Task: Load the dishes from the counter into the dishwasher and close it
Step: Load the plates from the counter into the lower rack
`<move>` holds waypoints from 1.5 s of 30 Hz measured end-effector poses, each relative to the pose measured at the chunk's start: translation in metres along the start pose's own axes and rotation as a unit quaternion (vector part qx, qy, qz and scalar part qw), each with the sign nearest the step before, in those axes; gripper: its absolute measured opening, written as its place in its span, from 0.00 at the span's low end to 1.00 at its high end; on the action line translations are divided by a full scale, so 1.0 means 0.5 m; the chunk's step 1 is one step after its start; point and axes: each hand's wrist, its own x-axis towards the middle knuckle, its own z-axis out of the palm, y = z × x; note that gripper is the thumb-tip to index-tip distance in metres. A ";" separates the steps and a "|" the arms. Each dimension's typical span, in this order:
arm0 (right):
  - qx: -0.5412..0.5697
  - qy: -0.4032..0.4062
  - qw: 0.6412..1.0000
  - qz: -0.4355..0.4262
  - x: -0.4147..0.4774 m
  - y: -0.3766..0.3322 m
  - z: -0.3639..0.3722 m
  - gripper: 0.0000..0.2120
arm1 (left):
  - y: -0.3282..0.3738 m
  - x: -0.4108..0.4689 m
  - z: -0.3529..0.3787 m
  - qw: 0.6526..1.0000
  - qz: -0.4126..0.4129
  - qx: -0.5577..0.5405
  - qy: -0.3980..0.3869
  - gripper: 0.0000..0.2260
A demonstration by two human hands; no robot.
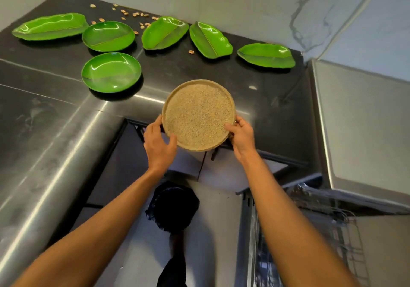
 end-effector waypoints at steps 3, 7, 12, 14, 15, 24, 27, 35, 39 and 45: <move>0.004 0.014 1.000 0.007 -0.112 0.022 -0.108 0.16 | 0.021 -0.154 0.014 0.997 -0.027 -0.067 -0.019 0.21; -0.035 0.066 0.997 0.009 -0.257 0.106 -0.300 0.15 | 0.031 -0.384 0.070 0.984 -0.123 -0.104 -0.072 0.22; -0.061 0.124 0.989 0.049 -0.437 0.233 -0.560 0.17 | 0.031 -0.674 0.162 0.967 -0.193 -0.075 -0.148 0.18; -0.052 0.152 0.984 0.071 -0.510 0.277 -0.660 0.17 | 0.028 -0.780 0.199 0.958 -0.210 -0.060 -0.186 0.19; -0.051 0.167 0.981 0.080 -0.552 0.297 -0.716 0.17 | 0.035 -0.838 0.218 0.953 -0.218 -0.057 -0.204 0.19; 0.018 0.273 0.946 0.172 -0.787 0.387 -0.973 0.06 | 0.119 -1.109 0.310 0.904 -0.200 0.028 -0.377 0.18; 0.028 0.298 0.935 0.188 -0.812 0.414 -1.023 0.07 | 0.102 -1.140 0.349 0.864 -0.181 0.079 -0.462 0.17; 0.039 0.423 0.887 0.183 -0.832 0.449 -1.165 0.06 | 0.129 -1.195 0.436 0.775 -0.113 0.182 -0.595 0.13; 0.009 0.463 0.871 0.162 -0.804 0.461 -1.242 0.04 | 0.146 -1.202 0.476 0.759 -0.081 0.201 -0.614 0.13; -0.118 0.444 0.871 0.173 -0.718 0.501 -1.371 0.09 | 0.167 -1.272 0.557 0.756 -0.087 0.212 -0.614 0.14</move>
